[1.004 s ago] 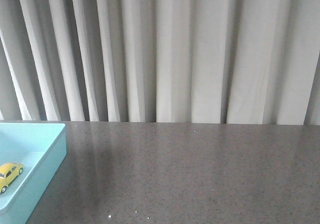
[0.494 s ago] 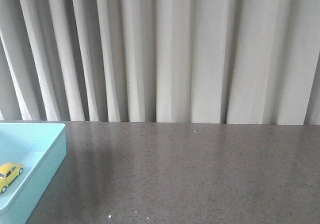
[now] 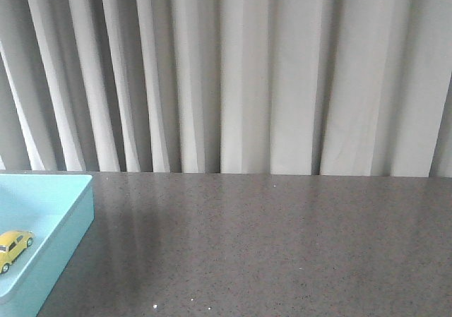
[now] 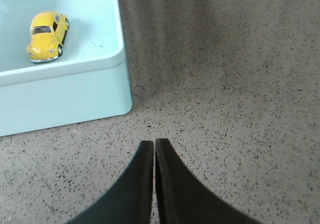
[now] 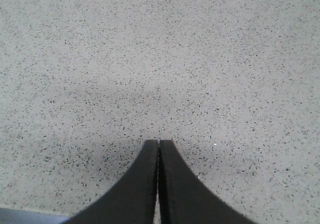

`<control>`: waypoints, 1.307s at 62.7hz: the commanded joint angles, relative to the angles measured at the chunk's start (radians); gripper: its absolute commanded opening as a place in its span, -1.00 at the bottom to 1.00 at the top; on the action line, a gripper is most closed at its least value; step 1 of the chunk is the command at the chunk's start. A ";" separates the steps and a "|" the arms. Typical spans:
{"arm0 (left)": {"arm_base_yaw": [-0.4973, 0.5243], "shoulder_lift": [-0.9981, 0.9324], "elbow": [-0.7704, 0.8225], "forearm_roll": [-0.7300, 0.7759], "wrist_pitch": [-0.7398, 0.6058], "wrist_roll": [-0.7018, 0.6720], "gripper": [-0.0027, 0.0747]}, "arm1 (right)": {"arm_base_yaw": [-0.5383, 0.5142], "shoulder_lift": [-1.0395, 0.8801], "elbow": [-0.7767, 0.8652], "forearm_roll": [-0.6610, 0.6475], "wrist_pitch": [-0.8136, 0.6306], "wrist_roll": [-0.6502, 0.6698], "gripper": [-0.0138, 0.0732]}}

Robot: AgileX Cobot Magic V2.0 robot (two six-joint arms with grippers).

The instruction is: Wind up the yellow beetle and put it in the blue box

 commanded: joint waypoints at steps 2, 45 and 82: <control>0.044 -0.173 0.093 0.015 -0.158 -0.057 -0.95 | 0.001 0.002 -0.025 -0.006 -0.054 -0.001 -0.70; 0.077 -0.541 0.412 -0.129 -0.556 0.108 -0.95 | 0.001 0.002 -0.025 -0.004 -0.051 -0.001 -0.70; 0.077 -0.540 0.410 -0.116 -0.535 0.108 -0.95 | 0.001 0.002 -0.025 -0.004 -0.051 -0.001 -0.70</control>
